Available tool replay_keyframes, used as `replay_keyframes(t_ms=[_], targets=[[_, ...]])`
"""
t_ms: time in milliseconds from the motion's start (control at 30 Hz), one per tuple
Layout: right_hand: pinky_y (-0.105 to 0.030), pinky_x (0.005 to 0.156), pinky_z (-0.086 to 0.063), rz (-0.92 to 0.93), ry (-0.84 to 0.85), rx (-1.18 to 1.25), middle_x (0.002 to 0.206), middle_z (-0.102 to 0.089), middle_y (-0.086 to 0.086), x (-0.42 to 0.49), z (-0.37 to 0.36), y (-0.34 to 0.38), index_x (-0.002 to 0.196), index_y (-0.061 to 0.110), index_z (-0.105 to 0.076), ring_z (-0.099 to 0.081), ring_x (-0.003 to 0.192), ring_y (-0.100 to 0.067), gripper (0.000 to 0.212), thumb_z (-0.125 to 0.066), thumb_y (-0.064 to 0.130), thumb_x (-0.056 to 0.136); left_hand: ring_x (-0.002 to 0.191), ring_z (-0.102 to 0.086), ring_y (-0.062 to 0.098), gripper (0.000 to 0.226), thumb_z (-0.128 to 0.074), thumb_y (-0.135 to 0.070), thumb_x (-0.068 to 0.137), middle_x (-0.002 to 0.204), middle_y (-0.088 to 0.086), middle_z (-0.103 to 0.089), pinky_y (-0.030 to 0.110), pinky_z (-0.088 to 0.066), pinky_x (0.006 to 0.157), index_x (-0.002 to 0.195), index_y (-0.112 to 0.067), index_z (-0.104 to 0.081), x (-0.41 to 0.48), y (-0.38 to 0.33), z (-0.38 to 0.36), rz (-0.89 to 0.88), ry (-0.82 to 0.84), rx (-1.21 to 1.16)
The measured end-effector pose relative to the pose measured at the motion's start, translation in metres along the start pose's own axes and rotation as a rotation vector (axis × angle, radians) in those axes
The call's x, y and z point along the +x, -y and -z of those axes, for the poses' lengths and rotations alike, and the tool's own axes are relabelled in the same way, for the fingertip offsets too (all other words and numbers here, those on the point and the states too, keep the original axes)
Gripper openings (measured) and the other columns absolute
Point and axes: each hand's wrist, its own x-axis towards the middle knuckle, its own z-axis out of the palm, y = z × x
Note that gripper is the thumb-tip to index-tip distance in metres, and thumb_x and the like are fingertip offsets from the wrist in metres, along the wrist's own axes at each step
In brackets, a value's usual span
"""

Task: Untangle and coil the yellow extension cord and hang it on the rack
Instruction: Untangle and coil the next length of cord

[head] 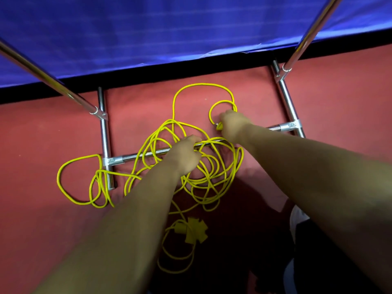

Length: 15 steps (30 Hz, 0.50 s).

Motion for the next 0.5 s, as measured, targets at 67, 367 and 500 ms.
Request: replay_keyframes(t_ms=[67,367,500], targets=[[-0.042,0.100,-0.053,0.025,-0.013,0.021,0.134,-0.058,-0.016,-0.010,0.001,0.002,0.135,0.019,-0.065,-0.061,0.122,-0.040,0.043,-0.059,0.013,0.093,0.118,-0.062,0.026,0.044,-0.057,-0.017,0.098,0.140,0.004,-0.060,0.032,-0.050,0.096,0.141,-0.022,-0.058,-0.005,-0.002,0.003,0.025,-0.019,-0.017],[-0.040,0.070,-0.057,0.089,0.088,0.482,0.075,-0.058,-0.016,-0.077,0.110,0.063,0.090,-0.001,-0.070,-0.058,0.072,-0.030,0.016,-0.069,0.015,0.091,0.133,-0.054,0.029,0.106,-0.076,-0.012,0.083,0.164,0.012,-0.029,0.030,-0.051,0.095,0.164,-0.030,-0.010,-0.049,-0.030,0.050,-0.023,-0.177,-0.199],[-0.034,0.060,-0.052,0.124,0.111,0.672,0.060,-0.054,-0.008,-0.121,0.170,0.097,0.079,0.007,-0.069,-0.050,0.057,-0.024,0.018,-0.077,0.021,0.088,0.120,-0.064,0.027,0.109,-0.082,-0.019,0.082,0.138,0.005,-0.061,0.033,-0.050,0.089,0.164,-0.032,-0.011,-0.081,-0.061,0.095,-0.114,-0.334,-0.246]])
